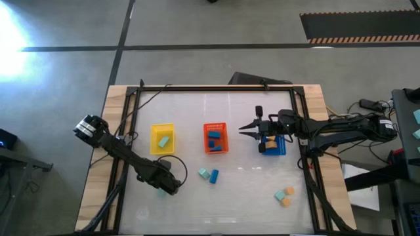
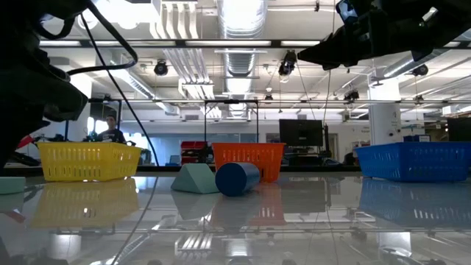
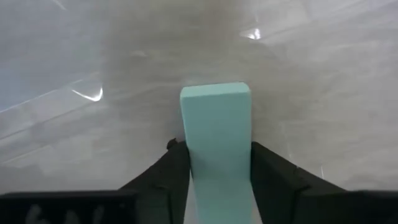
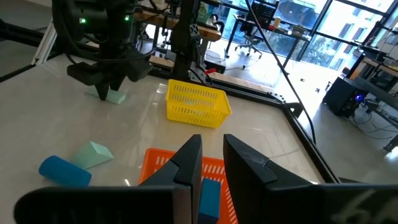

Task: Sort & place blocks by color
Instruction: Put the light blue block into the yellow bin

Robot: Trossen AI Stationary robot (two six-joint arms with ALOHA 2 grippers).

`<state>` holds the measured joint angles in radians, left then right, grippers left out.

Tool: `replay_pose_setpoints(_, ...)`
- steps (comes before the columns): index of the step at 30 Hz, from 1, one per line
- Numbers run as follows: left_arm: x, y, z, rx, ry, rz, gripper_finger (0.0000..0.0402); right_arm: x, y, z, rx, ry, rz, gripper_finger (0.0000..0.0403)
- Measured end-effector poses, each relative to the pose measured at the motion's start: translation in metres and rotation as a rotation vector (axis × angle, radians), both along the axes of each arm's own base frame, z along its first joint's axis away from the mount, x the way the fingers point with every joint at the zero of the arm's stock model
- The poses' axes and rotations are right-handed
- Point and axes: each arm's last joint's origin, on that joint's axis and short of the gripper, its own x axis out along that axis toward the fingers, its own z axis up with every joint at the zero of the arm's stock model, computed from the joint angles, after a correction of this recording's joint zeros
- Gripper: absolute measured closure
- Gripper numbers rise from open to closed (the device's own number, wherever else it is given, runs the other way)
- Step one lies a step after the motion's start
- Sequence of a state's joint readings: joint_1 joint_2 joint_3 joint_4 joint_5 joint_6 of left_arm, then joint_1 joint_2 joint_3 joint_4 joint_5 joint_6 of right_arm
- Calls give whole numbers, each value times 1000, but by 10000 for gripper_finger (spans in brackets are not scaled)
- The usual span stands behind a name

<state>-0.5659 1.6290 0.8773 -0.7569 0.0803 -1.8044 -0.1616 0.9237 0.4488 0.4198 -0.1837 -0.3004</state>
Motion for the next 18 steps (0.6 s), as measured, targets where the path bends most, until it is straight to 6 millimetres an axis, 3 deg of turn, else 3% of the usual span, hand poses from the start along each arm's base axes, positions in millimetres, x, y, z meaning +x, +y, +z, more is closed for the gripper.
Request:
replay_pose_setpoints(5,4,1,9,-9,-11,6,286,0,0,0,1,0,0,346)
replay_pose_setpoints(10,17,8,44,-66,-130,-23,286,0,0,0,1,0,0,346)
replay_pose_setpoints(14,24,27,71,-46,-200,-65,286,0,0,0,-3,0,0,346)
replay_pose_setpoints(18,22,58,88,12,-159,-121,286,0,0,0,-5,-1,1,346)
